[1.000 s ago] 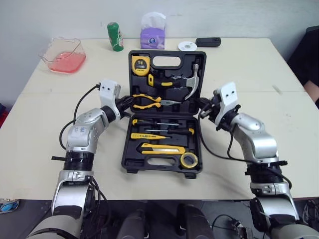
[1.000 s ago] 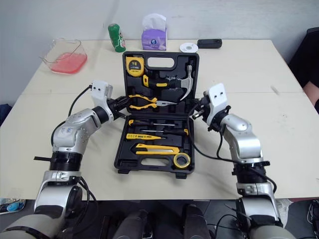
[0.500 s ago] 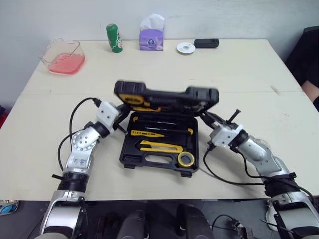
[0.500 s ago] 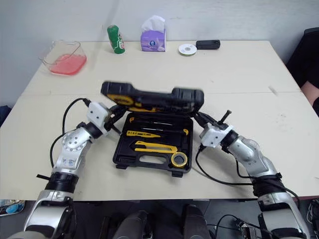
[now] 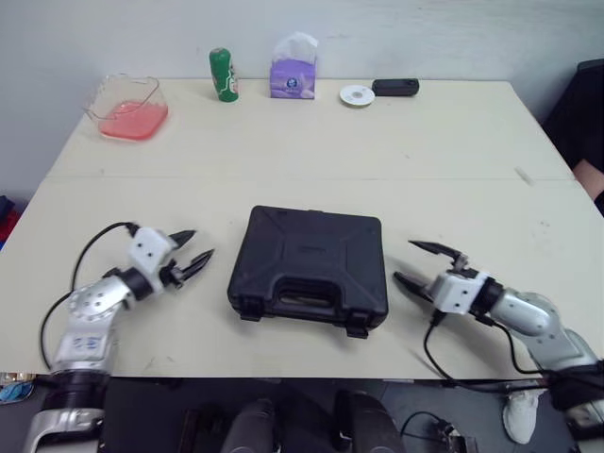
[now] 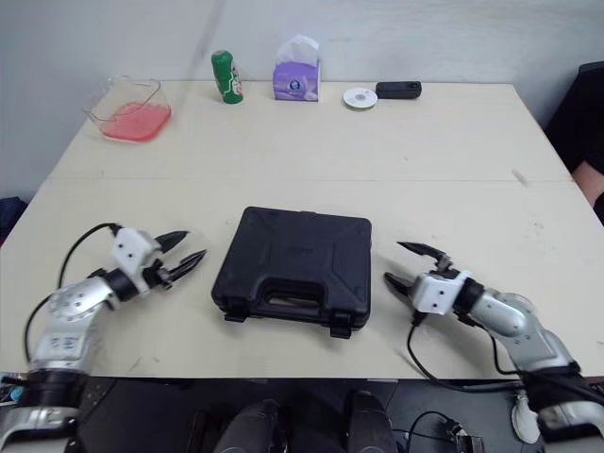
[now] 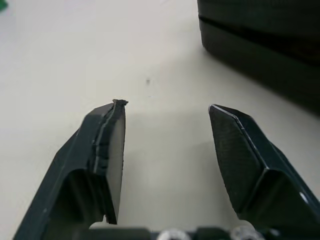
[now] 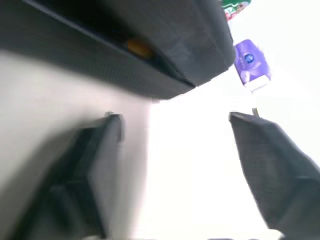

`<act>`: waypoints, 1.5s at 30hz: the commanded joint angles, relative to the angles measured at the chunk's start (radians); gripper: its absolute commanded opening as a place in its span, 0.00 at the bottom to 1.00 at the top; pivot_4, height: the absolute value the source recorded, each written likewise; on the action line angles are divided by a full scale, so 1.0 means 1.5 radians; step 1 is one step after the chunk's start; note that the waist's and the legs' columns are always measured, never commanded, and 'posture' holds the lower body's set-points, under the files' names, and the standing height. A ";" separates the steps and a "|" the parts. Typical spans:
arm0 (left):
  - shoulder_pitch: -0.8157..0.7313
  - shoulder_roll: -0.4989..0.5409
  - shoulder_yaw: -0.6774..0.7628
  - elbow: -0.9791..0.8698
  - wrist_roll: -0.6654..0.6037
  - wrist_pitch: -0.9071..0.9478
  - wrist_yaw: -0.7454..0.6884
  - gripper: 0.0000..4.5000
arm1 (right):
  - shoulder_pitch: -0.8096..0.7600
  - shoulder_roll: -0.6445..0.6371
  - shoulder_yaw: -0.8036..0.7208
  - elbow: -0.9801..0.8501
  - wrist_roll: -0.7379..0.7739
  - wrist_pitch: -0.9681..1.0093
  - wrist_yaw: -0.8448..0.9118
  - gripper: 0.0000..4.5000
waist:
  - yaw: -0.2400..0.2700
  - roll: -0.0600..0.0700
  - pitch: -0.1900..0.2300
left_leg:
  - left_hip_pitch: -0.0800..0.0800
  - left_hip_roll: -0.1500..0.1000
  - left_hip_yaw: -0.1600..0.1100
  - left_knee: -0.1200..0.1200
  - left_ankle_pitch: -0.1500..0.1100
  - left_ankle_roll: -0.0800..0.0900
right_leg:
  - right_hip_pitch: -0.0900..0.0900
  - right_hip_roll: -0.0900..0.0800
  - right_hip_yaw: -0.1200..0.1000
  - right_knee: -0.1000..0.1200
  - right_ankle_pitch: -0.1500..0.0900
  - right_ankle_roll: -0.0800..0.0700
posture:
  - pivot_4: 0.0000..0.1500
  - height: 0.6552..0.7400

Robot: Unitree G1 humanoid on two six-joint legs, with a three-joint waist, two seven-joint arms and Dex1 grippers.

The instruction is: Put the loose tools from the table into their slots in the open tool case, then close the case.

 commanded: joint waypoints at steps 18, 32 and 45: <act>-0.071 0.005 -0.031 -0.123 -0.055 0.147 -0.079 0.00 | 0.058 -0.009 -0.066 -0.299 0.321 0.630 0.244 0.02 | 0.003 0.000 0.000 | 0.001 0.000 -0.002 0.001 -0.001 -0.001 | 0.003 0.001 -0.002 -0.002 0.001 -0.001 | 1.00 1.00; -0.097 -0.026 -0.117 -0.121 -0.017 0.254 -0.093 0.00 | -0.091 0.066 0.009 -0.277 0.228 0.723 0.263 0.02 | 0.003 0.000 0.000 | 0.000 -0.001 -0.002 0.001 -0.001 0.000 | 0.003 0.002 -0.004 -0.001 0.001 0.000 | 1.00 1.00; 0.093 -0.050 -0.027 -0.383 -0.075 0.327 -0.037 0.00 | -0.319 0.176 0.064 -0.016 0.126 0.634 0.324 0.02 | -0.004 0.000 0.000 | -0.001 0.000 0.000 0.001 -0.001 0.000 | -0.001 0.001 -0.002 0.000 0.001 -0.001 | 1.00 1.00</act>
